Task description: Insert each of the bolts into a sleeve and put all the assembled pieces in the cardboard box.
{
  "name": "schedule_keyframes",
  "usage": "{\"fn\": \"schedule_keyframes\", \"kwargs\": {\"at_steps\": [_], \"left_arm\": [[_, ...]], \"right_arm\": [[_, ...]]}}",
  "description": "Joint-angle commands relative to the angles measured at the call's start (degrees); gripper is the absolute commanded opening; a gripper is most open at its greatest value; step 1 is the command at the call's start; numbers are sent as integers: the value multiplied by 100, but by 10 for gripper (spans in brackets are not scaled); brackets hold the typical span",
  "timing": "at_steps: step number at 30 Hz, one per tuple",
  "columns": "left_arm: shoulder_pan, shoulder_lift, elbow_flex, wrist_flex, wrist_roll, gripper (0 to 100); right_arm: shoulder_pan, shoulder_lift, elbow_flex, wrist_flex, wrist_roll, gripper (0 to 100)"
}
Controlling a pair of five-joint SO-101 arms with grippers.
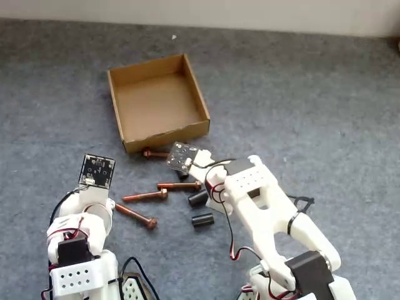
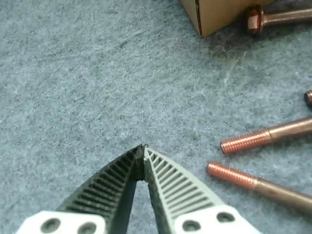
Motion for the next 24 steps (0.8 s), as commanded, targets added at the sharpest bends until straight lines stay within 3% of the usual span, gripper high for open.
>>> {"fn": "schedule_keyframes", "kwargs": {"at_steps": [1,9,20,24], "left_arm": [[-48,-31,-31,0,-53,21],[-48,-31,-31,0,-53,21],[-48,-31,-31,-9,-53,21],[-48,-31,-31,-9,-53,21]], "right_arm": [[127,-4,22,268,88,202],[198,-620,488,356,360,202],[198,-620,1042,-303,510,198],[198,-620,998,-303,404,119]]}}
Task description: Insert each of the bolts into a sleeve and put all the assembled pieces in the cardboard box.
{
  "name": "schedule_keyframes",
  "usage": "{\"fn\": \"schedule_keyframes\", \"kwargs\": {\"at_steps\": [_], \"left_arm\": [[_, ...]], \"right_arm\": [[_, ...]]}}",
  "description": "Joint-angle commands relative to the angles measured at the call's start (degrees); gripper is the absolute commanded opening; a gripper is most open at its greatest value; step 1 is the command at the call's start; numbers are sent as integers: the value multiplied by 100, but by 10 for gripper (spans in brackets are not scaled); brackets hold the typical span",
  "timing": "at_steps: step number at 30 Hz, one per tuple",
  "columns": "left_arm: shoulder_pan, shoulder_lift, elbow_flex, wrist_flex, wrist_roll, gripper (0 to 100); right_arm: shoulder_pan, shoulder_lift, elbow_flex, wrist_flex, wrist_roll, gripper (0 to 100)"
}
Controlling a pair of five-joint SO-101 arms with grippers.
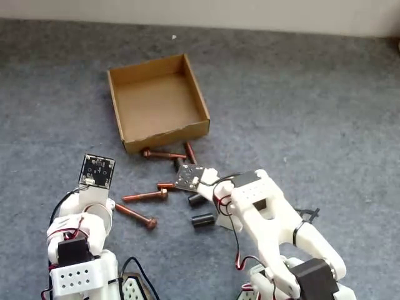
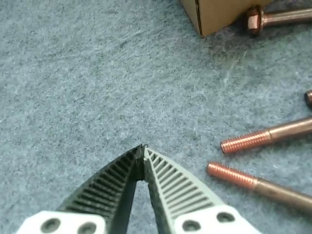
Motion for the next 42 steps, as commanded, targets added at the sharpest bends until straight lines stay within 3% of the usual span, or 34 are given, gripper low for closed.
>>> {"fn": "schedule_keyframes", "kwargs": {"at_steps": [1,4,15,18,27,35,42], "left_arm": [[-48,-31,-31,-9,-53,21],[-48,-31,-31,-9,-53,21],[-48,-31,-31,-9,-53,21],[-48,-31,-31,-9,-53,21],[-75,-22,-787,44,-79,21],[-31,48,-2299,853,-1275,74],[752,963,-3029,1389,-2189,76]], "right_arm": [[57,-119,-40,-40,-229,102],[40,-119,-48,-40,-695,92],[31,-127,-4,-48,-791,78],[48,-171,-57,-13,-1319,0],[277,-1270,-154,4,-2602,5],[884,-2413,154,84,-3429,5],[1077,-2457,725,-690,-3895,5]]}}
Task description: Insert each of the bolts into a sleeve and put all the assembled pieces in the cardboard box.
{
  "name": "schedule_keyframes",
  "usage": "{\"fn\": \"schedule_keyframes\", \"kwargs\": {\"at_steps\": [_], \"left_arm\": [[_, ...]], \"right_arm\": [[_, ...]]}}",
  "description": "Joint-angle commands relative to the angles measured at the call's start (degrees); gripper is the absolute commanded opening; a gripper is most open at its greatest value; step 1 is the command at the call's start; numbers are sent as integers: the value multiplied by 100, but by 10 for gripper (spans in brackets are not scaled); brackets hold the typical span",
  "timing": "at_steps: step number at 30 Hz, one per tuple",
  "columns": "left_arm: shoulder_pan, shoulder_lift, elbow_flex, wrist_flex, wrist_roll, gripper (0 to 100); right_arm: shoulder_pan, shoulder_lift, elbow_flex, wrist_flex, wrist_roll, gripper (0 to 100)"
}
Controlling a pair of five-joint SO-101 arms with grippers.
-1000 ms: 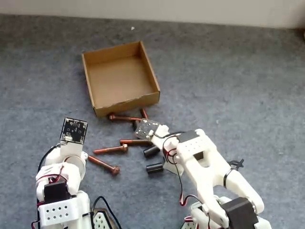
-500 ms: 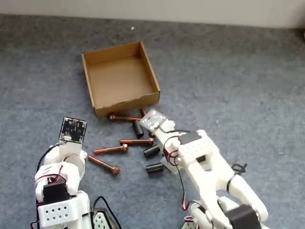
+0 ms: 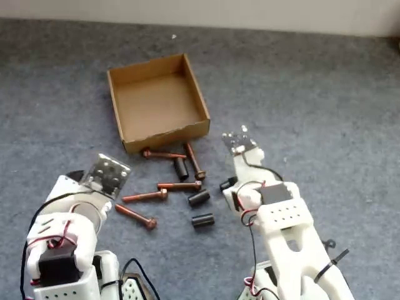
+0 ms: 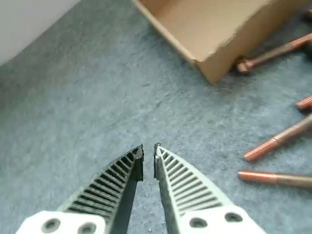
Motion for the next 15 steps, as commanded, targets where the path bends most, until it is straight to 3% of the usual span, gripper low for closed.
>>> {"fn": "schedule_keyframes", "kwargs": {"at_steps": [1,5,10,15], "left_arm": [[637,1095,-901,422,-607,76],[1147,2580,-1727,791,-1231,79],[1886,4215,-2053,862,-2084,82],[2176,5341,-2044,844,-2848,162]], "right_arm": [[321,-163,66,-470,-193,5],[840,-163,92,-549,-422,5],[980,-163,127,-681,-598,5],[980,-154,145,-866,-598,5]]}}
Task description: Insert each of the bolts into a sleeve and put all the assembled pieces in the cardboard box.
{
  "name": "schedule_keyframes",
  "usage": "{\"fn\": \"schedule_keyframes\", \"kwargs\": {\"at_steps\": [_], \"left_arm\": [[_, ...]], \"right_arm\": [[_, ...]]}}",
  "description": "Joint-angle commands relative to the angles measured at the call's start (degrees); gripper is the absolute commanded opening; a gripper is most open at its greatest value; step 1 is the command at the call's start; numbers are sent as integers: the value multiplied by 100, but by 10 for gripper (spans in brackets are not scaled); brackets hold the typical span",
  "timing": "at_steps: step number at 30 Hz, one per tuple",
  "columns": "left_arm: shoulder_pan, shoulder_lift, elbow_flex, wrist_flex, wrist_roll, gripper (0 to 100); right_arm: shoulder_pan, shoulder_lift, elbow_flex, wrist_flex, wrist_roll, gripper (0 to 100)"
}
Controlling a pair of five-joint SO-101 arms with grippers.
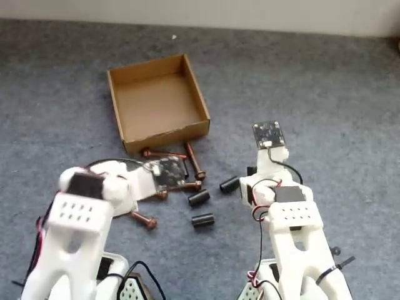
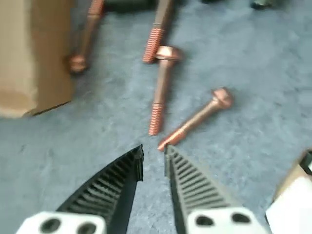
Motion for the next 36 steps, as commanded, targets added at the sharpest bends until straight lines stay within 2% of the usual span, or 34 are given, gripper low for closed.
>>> {"fn": "schedule_keyframes", "kwargs": {"at_steps": [1,9,15,20,27,30,36], "left_arm": [[224,910,-251,9,-642,171],[233,1640,-233,-62,-1196,175],[453,2202,215,-941,-1196,175],[778,2369,453,-1319,-1169,175],[787,2378,1007,-2154,-1169,172],[804,2334,1288,-2453,-1169,129],[1165,2334,1393,-2435,-1169,11]], "right_arm": [[75,-154,-40,-163,-53,5],[75,-154,-40,-163,-53,5],[75,-154,-31,-163,-53,5],[75,-154,-31,-163,-53,5],[75,-154,-31,-154,-53,5],[75,-154,-31,-154,-53,5],[75,-154,-22,-145,-53,5]]}}
